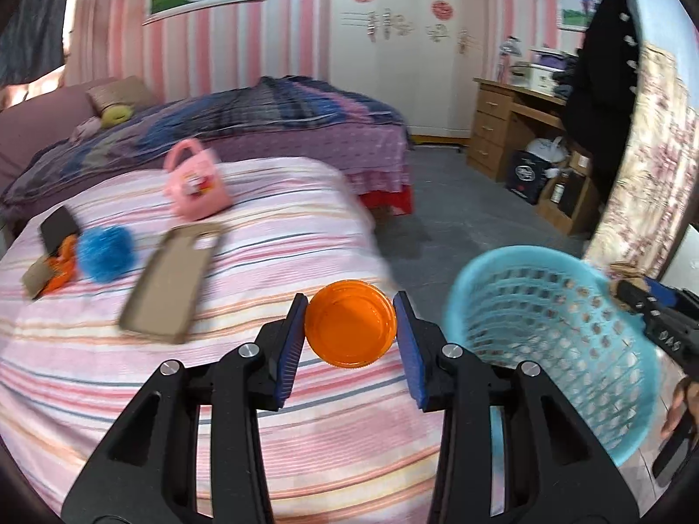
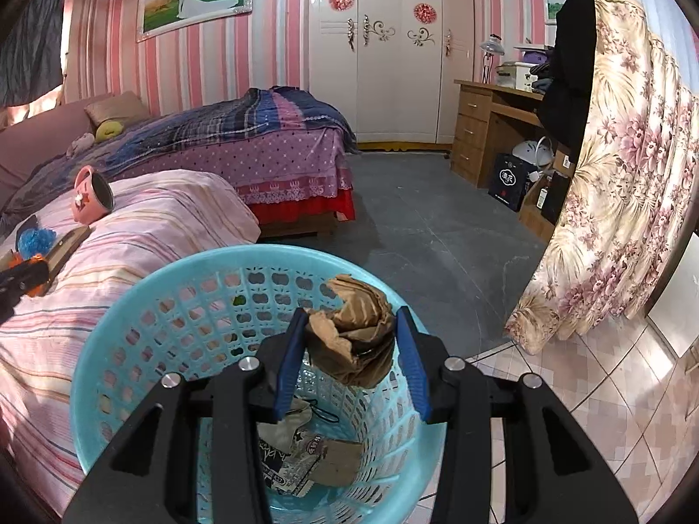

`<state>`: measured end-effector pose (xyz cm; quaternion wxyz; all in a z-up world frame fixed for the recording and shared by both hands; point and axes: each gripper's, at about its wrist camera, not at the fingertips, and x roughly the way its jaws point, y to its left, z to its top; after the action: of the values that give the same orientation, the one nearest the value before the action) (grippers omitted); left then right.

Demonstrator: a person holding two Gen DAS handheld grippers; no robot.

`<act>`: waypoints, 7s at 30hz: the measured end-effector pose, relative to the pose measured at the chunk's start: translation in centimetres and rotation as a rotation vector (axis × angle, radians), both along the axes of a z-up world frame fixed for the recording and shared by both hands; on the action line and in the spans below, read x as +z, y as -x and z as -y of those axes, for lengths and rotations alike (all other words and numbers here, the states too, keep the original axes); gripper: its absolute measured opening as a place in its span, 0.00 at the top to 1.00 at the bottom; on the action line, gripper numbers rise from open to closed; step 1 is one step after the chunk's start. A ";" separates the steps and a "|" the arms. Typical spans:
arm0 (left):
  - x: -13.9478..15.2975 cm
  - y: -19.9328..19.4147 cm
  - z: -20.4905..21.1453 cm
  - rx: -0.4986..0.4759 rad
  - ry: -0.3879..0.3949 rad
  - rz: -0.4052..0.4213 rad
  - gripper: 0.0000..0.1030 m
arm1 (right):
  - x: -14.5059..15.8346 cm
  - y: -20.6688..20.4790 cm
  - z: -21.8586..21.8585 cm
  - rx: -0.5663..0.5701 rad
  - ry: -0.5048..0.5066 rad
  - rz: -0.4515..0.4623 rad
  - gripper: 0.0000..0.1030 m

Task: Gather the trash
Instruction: 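Open both grippers over the blue basket to drop the lid and paper, then move both grippers back over the bed toward the cardboard tube and blue bag, then grasp the cardboard tube with the left gripper while the right gripper grasps the blue plastic bag, then lift the cardboard tube and blue plastic bag off the bed with both grippers, then carry the tube and blue bag over the light-blue basket with both grippers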

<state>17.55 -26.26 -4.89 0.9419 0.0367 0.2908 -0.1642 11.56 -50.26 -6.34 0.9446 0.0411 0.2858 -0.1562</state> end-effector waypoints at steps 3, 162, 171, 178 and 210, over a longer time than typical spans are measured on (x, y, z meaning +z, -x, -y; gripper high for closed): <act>-0.1 0.5 3.0 -0.059 0.004 0.004 0.62 | -0.1 -0.1 0.3 0.002 -0.009 0.000 0.60; 3.9 -9.1 -34.7 0.474 0.006 -0.027 0.48 | 2.3 -15.8 -36.2 0.553 0.051 0.017 0.68; 4.1 -6.8 -30.0 0.421 0.000 0.008 0.48 | 3.1 -10.4 -31.1 0.486 0.056 0.046 0.68; 3.2 -4.2 -26.5 0.374 0.024 -0.006 0.48 | 4.3 -7.3 -25.6 0.406 0.051 0.090 0.68; 3.1 2.2 -6.8 0.161 -0.024 0.058 0.48 | 2.3 1.3 -3.2 0.072 0.031 0.071 0.68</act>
<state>15.36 -19.48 -1.84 0.9596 0.0294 0.2672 -0.0833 10.25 -47.02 -4.04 0.9597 0.0219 0.2509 -0.1251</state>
